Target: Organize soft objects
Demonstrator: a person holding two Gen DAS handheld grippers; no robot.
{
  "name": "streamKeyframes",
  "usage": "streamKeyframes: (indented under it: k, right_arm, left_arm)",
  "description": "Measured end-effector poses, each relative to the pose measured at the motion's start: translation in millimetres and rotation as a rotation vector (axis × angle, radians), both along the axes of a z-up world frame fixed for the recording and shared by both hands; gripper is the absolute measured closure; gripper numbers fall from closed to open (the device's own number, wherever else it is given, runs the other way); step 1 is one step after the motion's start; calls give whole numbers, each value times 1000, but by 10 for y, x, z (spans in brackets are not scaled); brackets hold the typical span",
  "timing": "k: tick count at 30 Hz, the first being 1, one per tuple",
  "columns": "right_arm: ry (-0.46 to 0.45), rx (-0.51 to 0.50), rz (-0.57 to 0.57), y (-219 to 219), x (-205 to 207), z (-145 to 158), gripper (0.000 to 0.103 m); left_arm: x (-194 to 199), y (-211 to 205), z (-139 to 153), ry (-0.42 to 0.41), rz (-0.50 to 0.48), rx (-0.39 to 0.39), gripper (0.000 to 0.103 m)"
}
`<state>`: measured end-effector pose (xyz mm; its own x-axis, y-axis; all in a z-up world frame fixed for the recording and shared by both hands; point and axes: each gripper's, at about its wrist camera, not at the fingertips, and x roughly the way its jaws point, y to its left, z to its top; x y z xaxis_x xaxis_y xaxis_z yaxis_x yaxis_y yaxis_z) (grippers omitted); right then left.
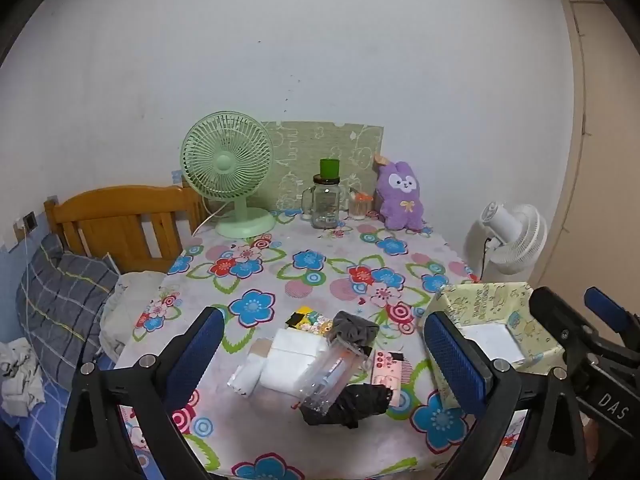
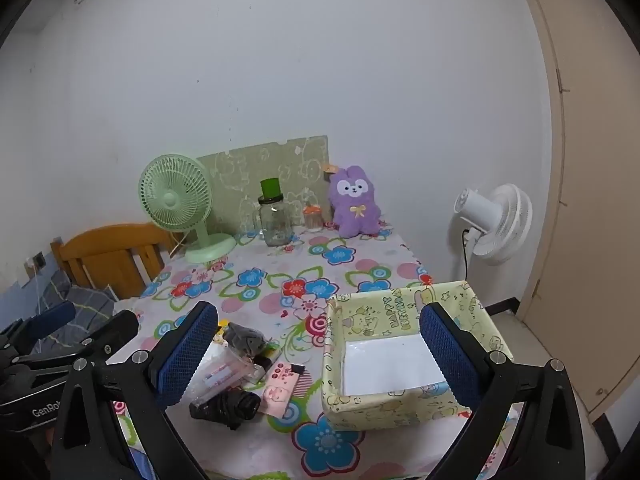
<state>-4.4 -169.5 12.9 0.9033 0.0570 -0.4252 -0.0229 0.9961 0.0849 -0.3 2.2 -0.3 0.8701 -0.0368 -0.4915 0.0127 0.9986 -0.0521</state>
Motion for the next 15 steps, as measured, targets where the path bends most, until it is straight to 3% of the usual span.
streamKeyframes:
  k: [7, 15]
  right_arm:
    - [-1, -19, 6, -18, -63, -2, 1]
    - [1, -46, -2, 28, -101, 32, 1]
  left_arm:
    - [-41, -114, -46, -15, 11, 52, 0]
    - [-68, -24, -63, -10, 31, 48, 0]
